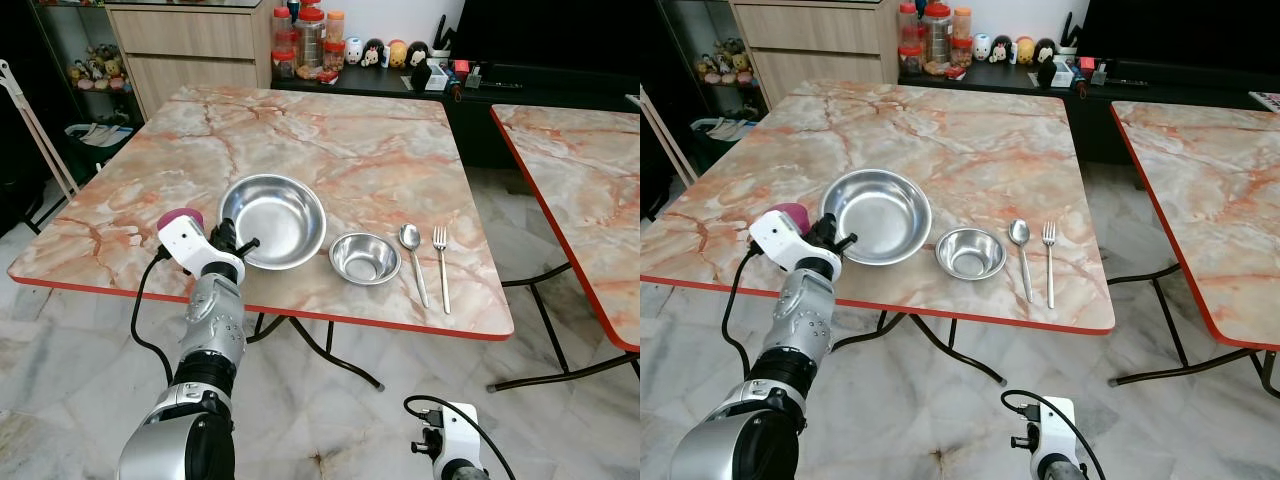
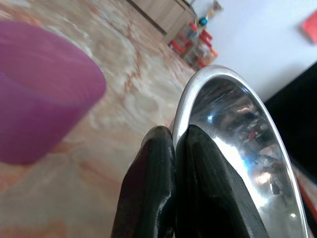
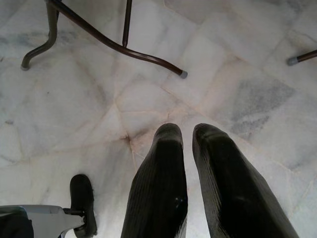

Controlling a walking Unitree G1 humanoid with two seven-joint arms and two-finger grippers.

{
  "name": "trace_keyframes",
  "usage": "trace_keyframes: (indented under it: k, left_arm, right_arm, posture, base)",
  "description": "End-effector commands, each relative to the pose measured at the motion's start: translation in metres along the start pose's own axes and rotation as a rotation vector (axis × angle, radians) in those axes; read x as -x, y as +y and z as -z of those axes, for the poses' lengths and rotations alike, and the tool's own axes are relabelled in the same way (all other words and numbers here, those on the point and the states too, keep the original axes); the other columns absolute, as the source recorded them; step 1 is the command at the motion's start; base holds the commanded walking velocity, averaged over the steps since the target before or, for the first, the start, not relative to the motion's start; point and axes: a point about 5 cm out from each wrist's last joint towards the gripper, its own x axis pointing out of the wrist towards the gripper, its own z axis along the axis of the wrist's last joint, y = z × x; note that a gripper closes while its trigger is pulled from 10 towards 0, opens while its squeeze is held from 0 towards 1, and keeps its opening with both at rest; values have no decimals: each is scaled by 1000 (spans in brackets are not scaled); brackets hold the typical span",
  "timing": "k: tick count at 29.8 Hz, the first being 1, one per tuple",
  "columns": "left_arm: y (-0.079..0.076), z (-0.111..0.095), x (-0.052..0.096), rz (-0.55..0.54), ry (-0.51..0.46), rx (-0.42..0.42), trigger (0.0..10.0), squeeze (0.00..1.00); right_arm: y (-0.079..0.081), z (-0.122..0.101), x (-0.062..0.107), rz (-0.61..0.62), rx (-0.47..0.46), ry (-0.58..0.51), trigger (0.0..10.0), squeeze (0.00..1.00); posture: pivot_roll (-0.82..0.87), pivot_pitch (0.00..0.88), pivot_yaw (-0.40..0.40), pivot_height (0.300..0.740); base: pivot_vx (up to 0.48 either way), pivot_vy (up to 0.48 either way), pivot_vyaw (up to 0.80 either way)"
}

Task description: Setting the table

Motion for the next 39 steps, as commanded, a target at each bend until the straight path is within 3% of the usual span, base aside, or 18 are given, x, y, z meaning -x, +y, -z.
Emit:
trace_keyframes:
  k: [1,6,7,10,11,12,14,17,20,26,29,30,33,34,35,37,38,39]
  left_arm:
    - [-2,-8,-1,10,-40,8,10000,0]
    - [4,-21,-2,34,-90,-10,10000,0]
    - [5,-22,-1,39,-92,-16,0,0]
    - [5,-23,-1,41,-94,-19,0,0]
    - [5,-24,0,46,-102,-22,1843,0]
    - [5,-27,1,51,-115,-18,10000,0]
    - [5,-30,2,58,-128,-19,10000,0]
    - [10,-46,12,144,-181,-82,10000,0]
    - [35,-63,29,168,-202,-126,10000,0]
    - [50,-70,38,173,-190,-145,10000,0]
    - [84,-89,58,138,-181,-210,10000,0]
    - [84,-89,58,138,-181,-210,10000,0]
    - [113,-103,73,60,-176,-267,10000,0]
    - [113,-103,73,60,-176,-267,10000,0]
    - [128,-108,80,10,-172,-301,10000,0]
    - [134,-110,83,-11,-171,-317,10000,0]
    - [153,-117,94,-76,-169,-353,10000,0]
    - [161,-119,98,-104,-159,-367,10000,0]
  right_arm:
    - [0,-2,-1,3,-1,-2,10000,0]
    - [1,-4,-2,-5,12,-2,10000,0]
    - [1,-5,-2,-7,14,-1,10000,0]
    - [1,-5,-2,-8,16,0,10000,0]
    - [1,-5,-2,-9,16,0,10000,0]
    - [2,-6,-2,-12,18,0,10000,0]
    - [3,-6,-2,-14,19,-1,10000,0]
    - [5,-6,-3,-18,21,-3,10000,0]
    - [6,-6,-3,-19,20,-4,10000,0]
    - [6,-6,-3,-20,21,-3,10000,0]
    - [7,-6,-3,-22,21,-1,10000,0]
    - [7,-6,-3,-22,21,-1,10000,0]
    - [8,-5,-3,-24,23,2,10000,0]
    - [8,-5,-3,-24,23,2,10000,0]
    - [8,-4,-3,-25,24,3,10000,0]
    - [9,-4,-3,-25,24,2,10000,0]
    - [8,-4,-2,-23,21,2,10000,0]
    - [8,-4,-2,-22,20,2,10000,0]
  posture:
    - [19,0,-45,740]
    - [42,0,-52,740]
    - [46,0,-53,740]
    - [46,0,-53,740]
    - [49,0,-53,740]
    - [53,0,-54,740]
    - [54,0,-53,740]
    - [64,0,-47,740]
    - [80,0,-49,740]
    - [94,0,-53,740]
    - [111,0,-59,740]
    - [111,0,-59,740]
    - [124,0,-61,740]
    - [124,0,-61,740]
    - [123,0,-61,740]
    - [123,0,-61,740]
    - [127,0,-62,740]
    - [127,0,-62,740]
  base:
    - [0,0,0]
    - [0,0,0]
    - [0,0,0]
    - [0,0,0]
    - [0,0,0]
    - [0,0,0]
    - [0,0,0]
    - [0,0,0]
    - [0,0,0]
    - [0,0,0]
    - [0,0,0]
    - [0,0,0]
    - [0,0,0]
    - [0,0,0]
    - [0,0,0]
    - [0,0,0]
    - [0,0,0]
    - [0,0,0]
